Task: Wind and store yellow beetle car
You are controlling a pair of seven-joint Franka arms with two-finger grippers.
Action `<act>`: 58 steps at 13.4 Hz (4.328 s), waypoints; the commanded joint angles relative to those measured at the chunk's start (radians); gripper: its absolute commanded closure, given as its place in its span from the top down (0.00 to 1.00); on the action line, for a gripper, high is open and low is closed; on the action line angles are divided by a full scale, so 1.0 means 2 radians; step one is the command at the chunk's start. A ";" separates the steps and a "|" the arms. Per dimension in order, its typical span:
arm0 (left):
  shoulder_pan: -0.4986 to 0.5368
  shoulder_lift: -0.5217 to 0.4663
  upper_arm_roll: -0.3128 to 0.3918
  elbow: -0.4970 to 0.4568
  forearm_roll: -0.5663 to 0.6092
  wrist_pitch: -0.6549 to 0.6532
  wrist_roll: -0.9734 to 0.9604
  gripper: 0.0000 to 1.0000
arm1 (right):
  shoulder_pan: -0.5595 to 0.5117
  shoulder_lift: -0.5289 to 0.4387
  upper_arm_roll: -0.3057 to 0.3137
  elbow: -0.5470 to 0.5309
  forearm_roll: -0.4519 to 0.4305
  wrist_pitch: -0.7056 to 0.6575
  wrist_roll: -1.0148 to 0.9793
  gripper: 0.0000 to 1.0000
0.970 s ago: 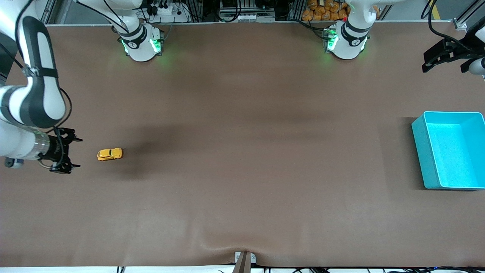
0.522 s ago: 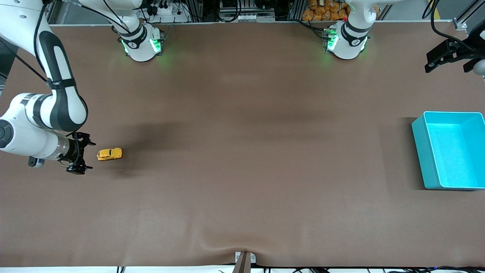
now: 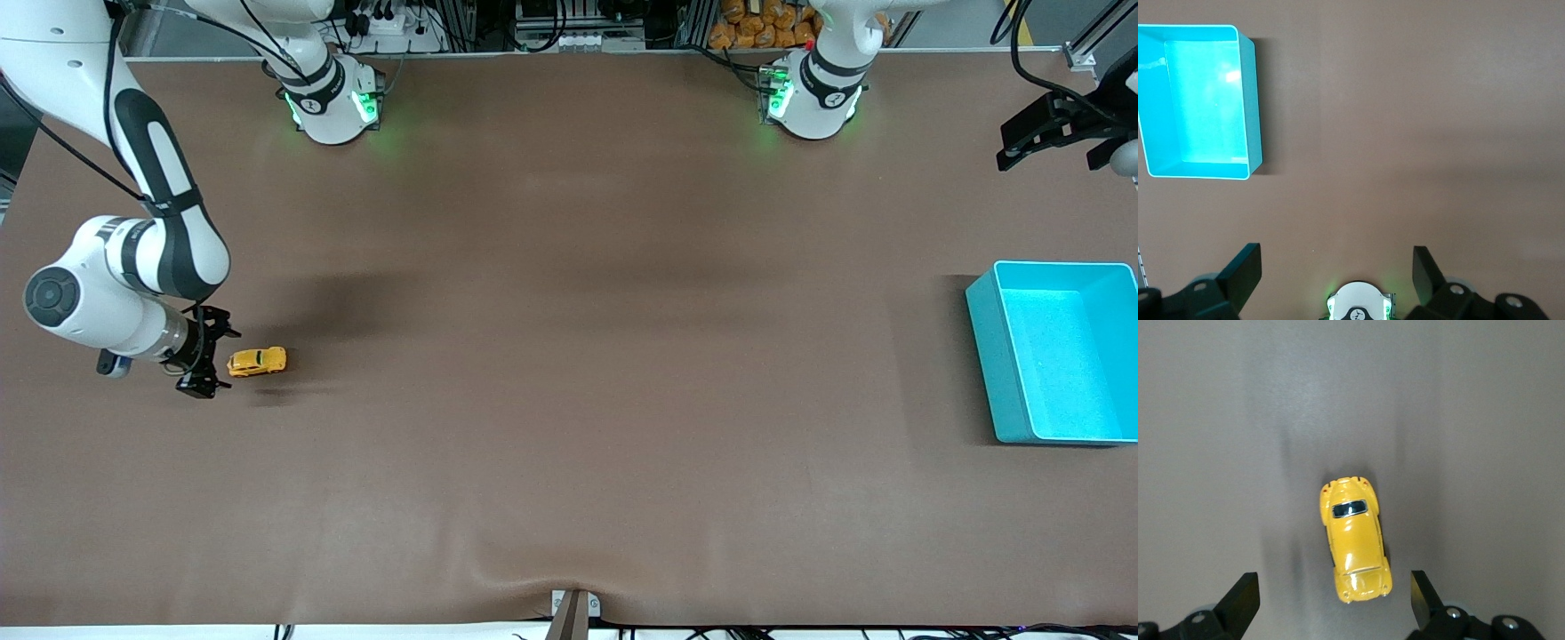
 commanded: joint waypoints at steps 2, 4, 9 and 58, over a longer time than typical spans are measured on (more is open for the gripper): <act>0.004 -0.001 -0.003 0.001 0.011 0.002 0.003 1.00 | -0.014 -0.007 0.005 -0.042 0.000 0.067 0.004 1.00; 0.008 -0.001 -0.003 0.000 0.011 0.002 0.003 1.00 | -0.013 0.007 0.005 -0.044 0.000 0.081 0.001 1.00; 0.008 -0.001 -0.003 0.000 0.011 0.002 0.003 1.00 | -0.009 0.016 0.005 -0.043 -0.003 0.082 0.001 0.90; 0.009 -0.001 -0.003 0.001 0.011 0.002 0.003 1.00 | -0.018 0.079 -0.049 -0.002 -0.066 0.043 0.005 0.12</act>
